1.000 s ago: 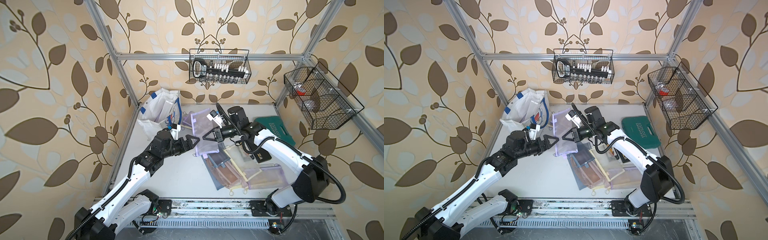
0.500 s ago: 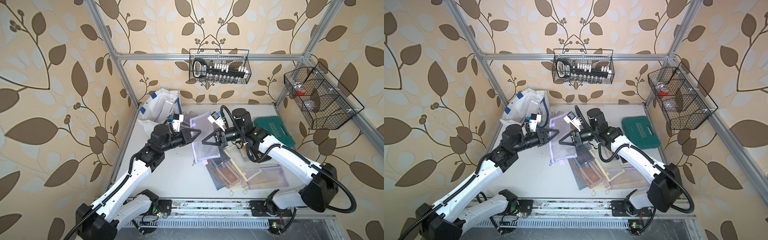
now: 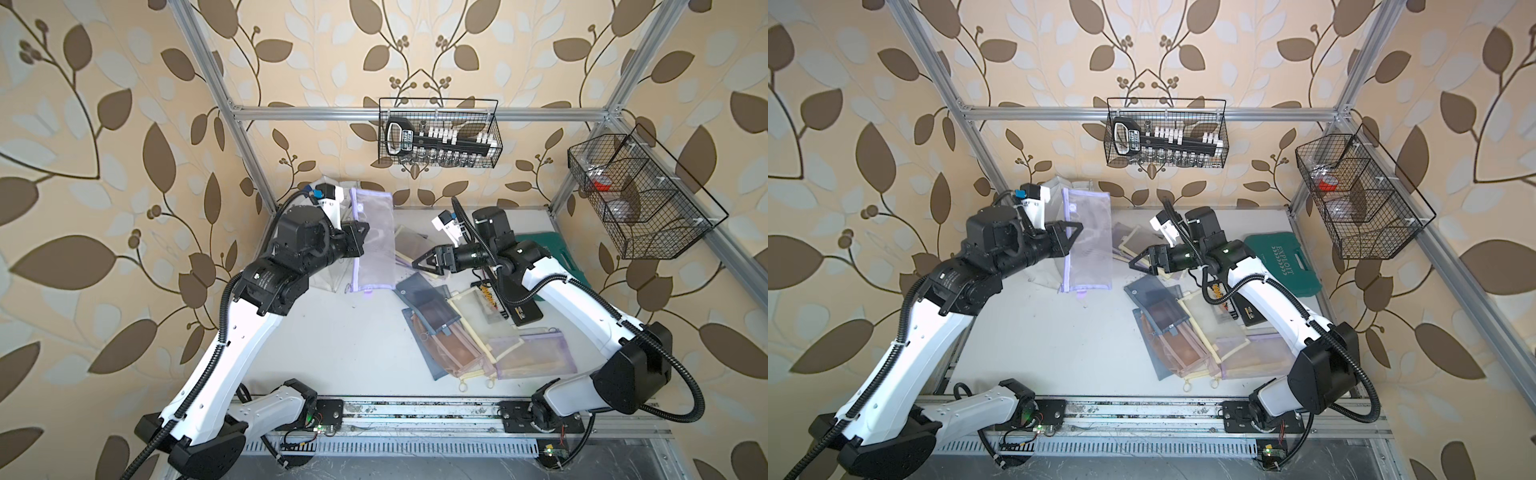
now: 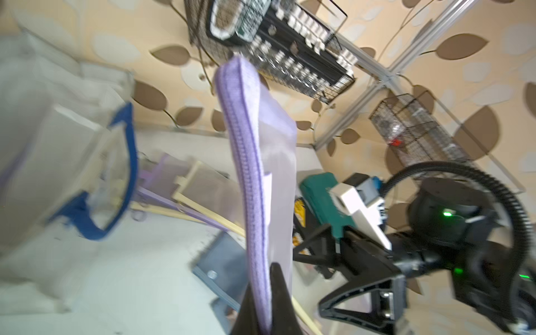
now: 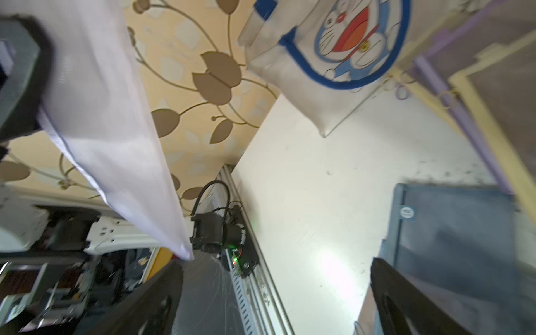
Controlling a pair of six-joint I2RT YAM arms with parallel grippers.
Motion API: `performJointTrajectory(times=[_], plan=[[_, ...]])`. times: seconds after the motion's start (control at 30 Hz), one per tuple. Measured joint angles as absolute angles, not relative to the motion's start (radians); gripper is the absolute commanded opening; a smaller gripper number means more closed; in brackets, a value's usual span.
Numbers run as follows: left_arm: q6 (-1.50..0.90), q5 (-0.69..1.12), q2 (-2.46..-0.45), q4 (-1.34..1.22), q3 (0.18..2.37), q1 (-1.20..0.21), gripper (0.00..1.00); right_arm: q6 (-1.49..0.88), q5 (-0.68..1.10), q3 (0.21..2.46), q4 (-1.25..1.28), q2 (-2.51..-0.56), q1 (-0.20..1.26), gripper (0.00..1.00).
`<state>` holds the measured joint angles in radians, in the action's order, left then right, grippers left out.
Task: Put the pencil pouch into the canvas bag
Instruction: Place the pencil pouch in the canvas bag.
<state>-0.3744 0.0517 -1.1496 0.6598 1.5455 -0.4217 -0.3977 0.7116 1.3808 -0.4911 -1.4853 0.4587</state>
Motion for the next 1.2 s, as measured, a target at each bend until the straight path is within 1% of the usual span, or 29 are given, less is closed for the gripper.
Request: performJointTrajectory(times=[0.13, 0.27, 0.43, 0.57, 0.73, 0.93, 1.07, 1.2], plan=[[-0.201, -0.097, -1.274, 0.705, 1.694, -0.392, 0.00, -0.371, 0.630, 1.436, -0.579, -1.486, 0.442, 0.99], [-0.030, -0.192, -1.385, 0.696, 1.783, -0.336, 0.00, -0.351, 0.575, 1.462, -0.638, -1.486, 0.443, 0.99], [0.118, -0.231, -1.469, 0.632, 1.812, -0.212, 0.00, -0.339, 0.539, 1.463, -0.677, -1.481, 0.443, 0.99], [0.228, -0.247, -1.540, 0.560, 1.835, -0.153, 0.00, -0.334, 0.530, 1.464, -0.698, -1.472, 0.443, 0.99], [0.348, -0.244, -1.617, 0.472, 1.821, -0.141, 0.00, -0.331, 0.527, 1.464, -0.709, -1.466, 0.443, 0.99], [0.466, -0.245, -1.695, 0.403, 1.739, -0.136, 0.00, -0.331, 0.526, 1.465, -0.713, -1.466, 0.443, 0.99], [0.517, -0.247, -1.755, 0.387, 1.705, -0.136, 0.00, -0.332, 0.526, 1.465, -0.712, -1.466, 0.443, 0.99], [0.534, -0.247, -1.769, 0.390, 1.658, -0.130, 0.00, -0.332, 0.526, 1.465, -0.711, -1.467, 0.443, 0.99]])
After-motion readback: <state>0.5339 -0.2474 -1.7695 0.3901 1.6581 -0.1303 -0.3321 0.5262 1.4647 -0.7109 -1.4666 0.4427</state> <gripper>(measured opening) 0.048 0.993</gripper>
